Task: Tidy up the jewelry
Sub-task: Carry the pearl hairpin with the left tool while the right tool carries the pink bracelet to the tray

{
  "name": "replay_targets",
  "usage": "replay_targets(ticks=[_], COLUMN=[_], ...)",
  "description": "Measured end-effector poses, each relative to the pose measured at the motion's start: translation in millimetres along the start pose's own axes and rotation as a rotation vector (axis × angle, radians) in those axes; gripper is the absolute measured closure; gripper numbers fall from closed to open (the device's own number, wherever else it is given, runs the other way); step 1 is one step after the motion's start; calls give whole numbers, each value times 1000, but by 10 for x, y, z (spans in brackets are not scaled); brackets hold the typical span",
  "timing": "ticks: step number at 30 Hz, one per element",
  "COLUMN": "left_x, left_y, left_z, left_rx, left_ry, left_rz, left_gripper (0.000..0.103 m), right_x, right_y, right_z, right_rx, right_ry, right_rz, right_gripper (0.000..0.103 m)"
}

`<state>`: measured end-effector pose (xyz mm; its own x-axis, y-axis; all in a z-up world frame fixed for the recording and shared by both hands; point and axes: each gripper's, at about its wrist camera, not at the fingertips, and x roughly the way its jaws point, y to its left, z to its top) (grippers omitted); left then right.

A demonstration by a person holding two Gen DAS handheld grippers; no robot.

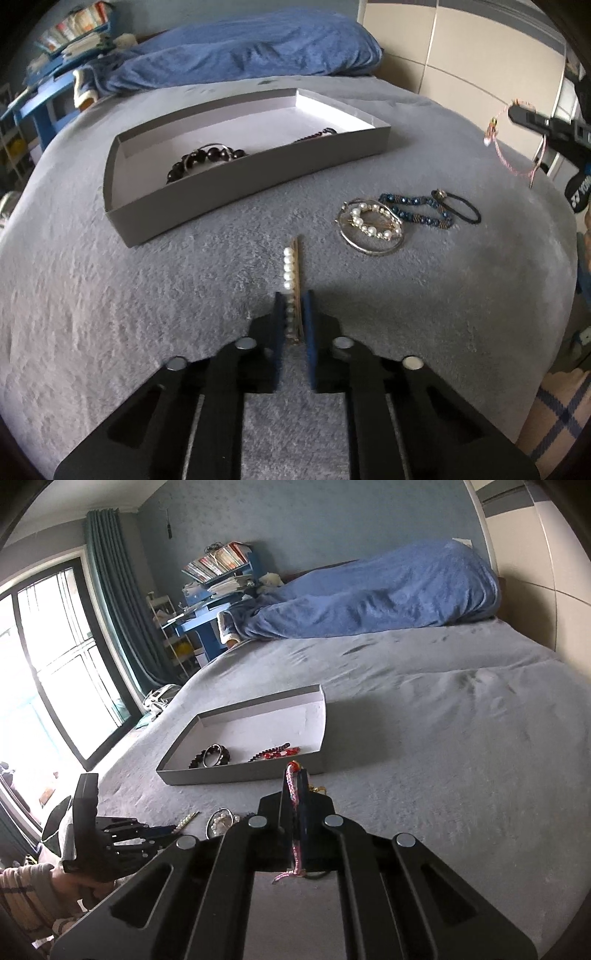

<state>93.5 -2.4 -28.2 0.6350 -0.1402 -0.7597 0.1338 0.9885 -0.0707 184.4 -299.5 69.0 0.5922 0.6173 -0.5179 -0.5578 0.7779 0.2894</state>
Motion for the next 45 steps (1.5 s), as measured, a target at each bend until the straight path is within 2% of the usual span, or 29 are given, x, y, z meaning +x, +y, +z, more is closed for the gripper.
replay_targets(ticks=[6,10,17,21,28,33,39,45], left_x=[-101,-231,-483,-484,-285,-35,253,403], left_y=[-8,-11,139,301,527,605,598,591], left_z=[20,98,505,763,1119,1274,1264,1233], left_rx=[4,4,-52,-104,-146,-144,-133,-116], left_ry=[-35,-74,-166,-192,-179,-142,-94,-60], left_rz=[-6,-7,4,21,70,90,110,128], left_gripper=[94,94,94,94,94,94,94,94], right_x=[122,233,563,895,1465,1785,2128,2281], right_y=[65,125,331,485,723,807,762,710], right_z=[-4,112,381,552,828,894,801,710], right_rx=[6,-2,-43,-70,-111,-127,-133,-155], right_ry=[14,16,36,67,111,143,201,243], right_rz=[19,39,66,73,79,76,34,-23], right_gripper=[101,101,101,101,101,101,101,101])
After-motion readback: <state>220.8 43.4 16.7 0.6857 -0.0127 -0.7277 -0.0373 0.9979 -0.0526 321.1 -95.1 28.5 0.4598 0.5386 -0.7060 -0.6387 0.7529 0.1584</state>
